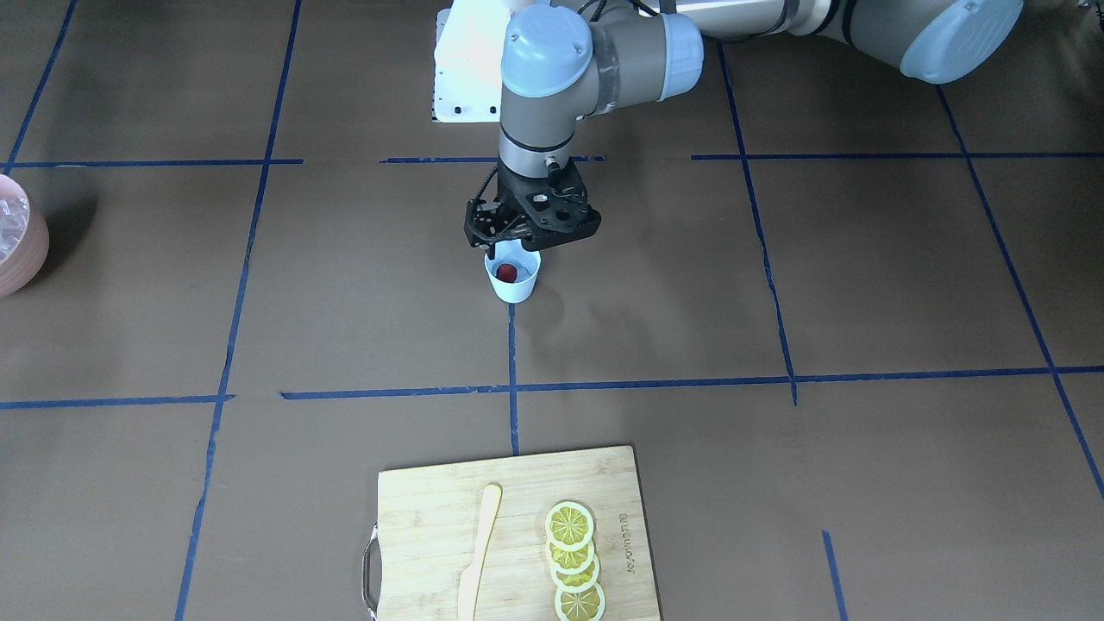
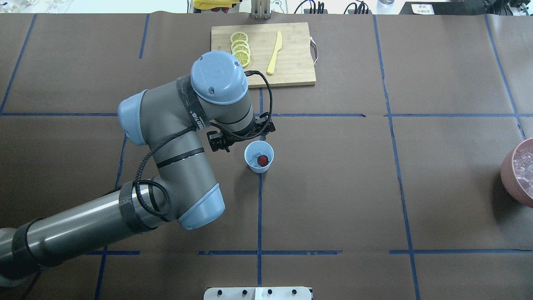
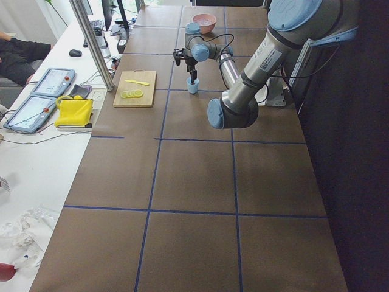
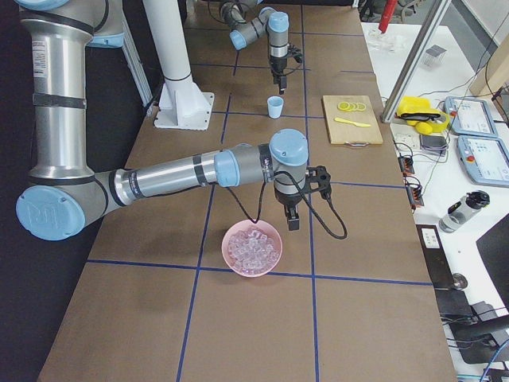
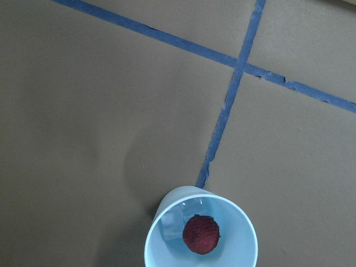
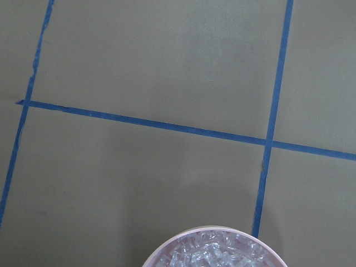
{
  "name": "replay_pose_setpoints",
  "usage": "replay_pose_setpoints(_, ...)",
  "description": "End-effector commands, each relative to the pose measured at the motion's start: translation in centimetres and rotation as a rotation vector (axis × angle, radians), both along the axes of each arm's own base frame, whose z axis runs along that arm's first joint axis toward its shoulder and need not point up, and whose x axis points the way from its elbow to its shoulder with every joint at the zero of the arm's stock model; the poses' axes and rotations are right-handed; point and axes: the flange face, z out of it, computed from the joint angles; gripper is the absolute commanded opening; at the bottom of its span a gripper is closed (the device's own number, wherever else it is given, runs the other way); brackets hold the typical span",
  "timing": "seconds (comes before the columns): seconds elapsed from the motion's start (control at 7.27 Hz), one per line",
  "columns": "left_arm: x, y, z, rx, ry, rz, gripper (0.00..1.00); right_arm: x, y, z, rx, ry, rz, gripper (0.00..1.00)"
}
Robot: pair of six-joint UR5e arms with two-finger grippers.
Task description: Put ice and strawberries in cup
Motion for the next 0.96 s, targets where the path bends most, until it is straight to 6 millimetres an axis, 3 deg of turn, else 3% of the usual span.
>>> replay_pose_setpoints(0.0,-9.0,-0.5,4.3,0.082,-0.092,0.089,1.00,0.0,-0.2,1.2,-0.013,0.006,-0.006,0.99)
replay_pose_setpoints(0.28,-17.0,-2.6,9.7,0.179,-0.174,0.203,1.00,0.6,0.2,4.5,-0.081,0.006,0.005,0.99)
replay_pose_setpoints(0.41,-21.0,-4.4,12.6,0.187,-0.172,0.254,1.00,2.0,0.3,5.4,-0.104,-0.001,0.038,0.99)
replay_pose_setpoints(0.83,-35.0,-8.9,24.4,0.263,-0.238,0.410,1.00,4.2,1.4,6.1,-0.107,-0.018,0.074,0.99)
